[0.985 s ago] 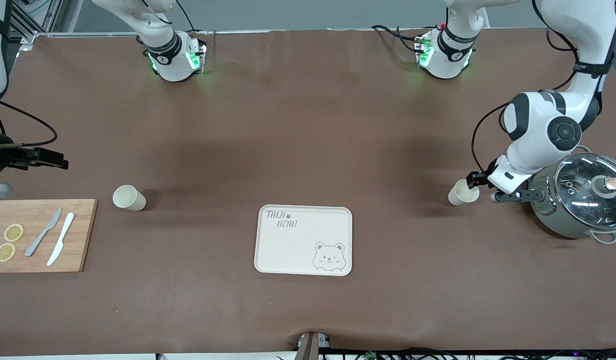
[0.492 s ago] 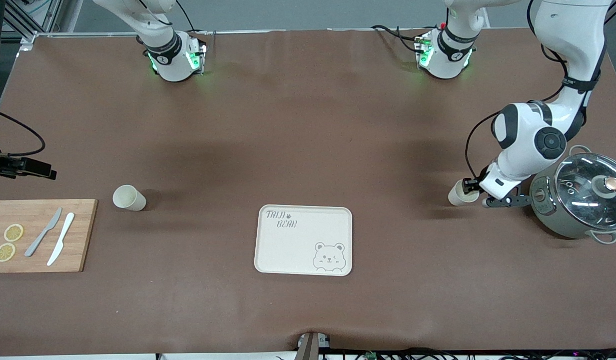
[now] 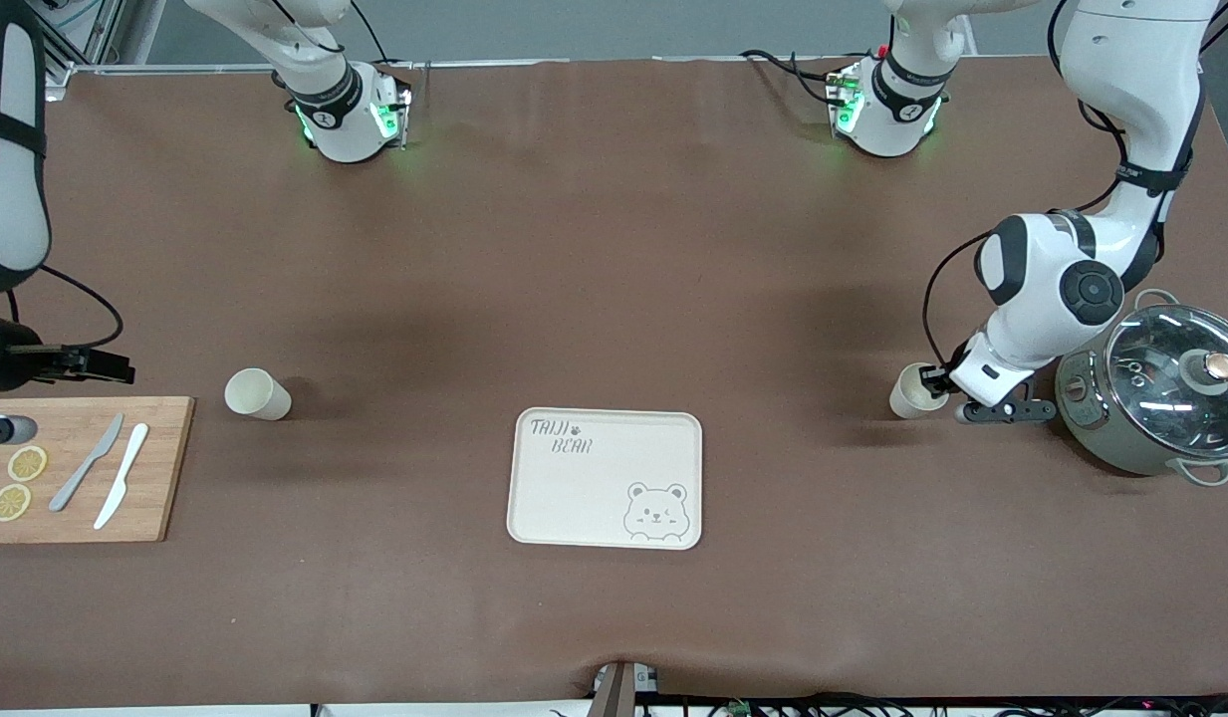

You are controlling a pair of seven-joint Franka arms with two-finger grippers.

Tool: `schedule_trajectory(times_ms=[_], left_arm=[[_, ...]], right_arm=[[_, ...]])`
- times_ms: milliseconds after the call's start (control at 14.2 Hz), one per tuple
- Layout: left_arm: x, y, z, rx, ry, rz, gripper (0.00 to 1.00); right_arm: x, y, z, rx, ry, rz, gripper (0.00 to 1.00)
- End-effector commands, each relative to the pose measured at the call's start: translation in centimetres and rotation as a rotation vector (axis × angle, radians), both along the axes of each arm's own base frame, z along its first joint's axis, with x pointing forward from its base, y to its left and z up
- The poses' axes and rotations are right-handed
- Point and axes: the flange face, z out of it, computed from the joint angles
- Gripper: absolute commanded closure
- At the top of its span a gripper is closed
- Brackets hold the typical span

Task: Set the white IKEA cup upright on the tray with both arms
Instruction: 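Grasp the cup with the left gripper while the right gripper reaches the other cup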

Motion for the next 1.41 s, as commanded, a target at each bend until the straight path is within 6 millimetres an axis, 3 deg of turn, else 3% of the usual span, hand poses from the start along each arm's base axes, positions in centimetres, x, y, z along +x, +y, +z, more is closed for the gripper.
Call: schedule_trajectory(times_ms=[0, 70, 141, 281, 563, 633, 704, 844, 985, 1126, 1337], left_arm=[[2.4, -2.0, 3.4, 0.011, 0.036, 0.008, 1.0], [3.3, -3.3, 4.7, 0.013, 0.058, 0.011, 1.0], [4.0, -4.8, 5.9, 0.016, 0.069, 0.025, 1.0], [5.4, -7.2, 6.7, 0.015, 0.067, 0.058, 1.0], [7.6, -12.7, 7.4, 0.002, 0.048, 0.096, 1.0], [7.7, -14.9, 7.6, 0.001, 0.043, 0.105, 1.0], [7.9, -16.8, 7.9, -0.006, 0.034, 0.127, 1.0], [9.0, -18.8, 8.1, -0.023, 0.015, 0.177, 1.0], [9.8, -22.5, 8.2, -0.057, -0.001, 0.206, 1.0], [9.6, -27.0, 7.1, -0.104, 0.02, 0.27, 1.0], [9.7, -31.1, 5.8, -0.119, 0.013, 0.299, 1.0]], right_arm=[[-0.2, -0.6, -4.2, -0.014, 0.074, -0.027, 0.0], [-0.1, -1.1, -5.9, -0.009, 0.086, -0.035, 0.0], [0.1, -1.2, -6.2, -0.01, 0.073, -0.035, 0.0], [0.0, -1.6, -6.5, -0.01, 0.068, -0.042, 0.0], [-1.6, -5.1, -11.5, 0.11, 0.002, -0.168, 0.0], [-2.0, -5.4, -12.3, 0.141, 0.006, -0.197, 0.0], [-2.4, -4.8, -13.1, 0.145, 0.025, -0.19, 0.0], [-3.7, -4.8, -15.2, 0.145, 0.04, -0.2, 0.0], [-5.1, -4.4, -16.8, 0.158, 0.073, -0.209, 0.0], [-5.9, -3.7, -16.9, 0.168, 0.076, -0.211, 0.0], [-6.2, -3.5, -17.5, 0.171, 0.074, -0.216, 0.0]])
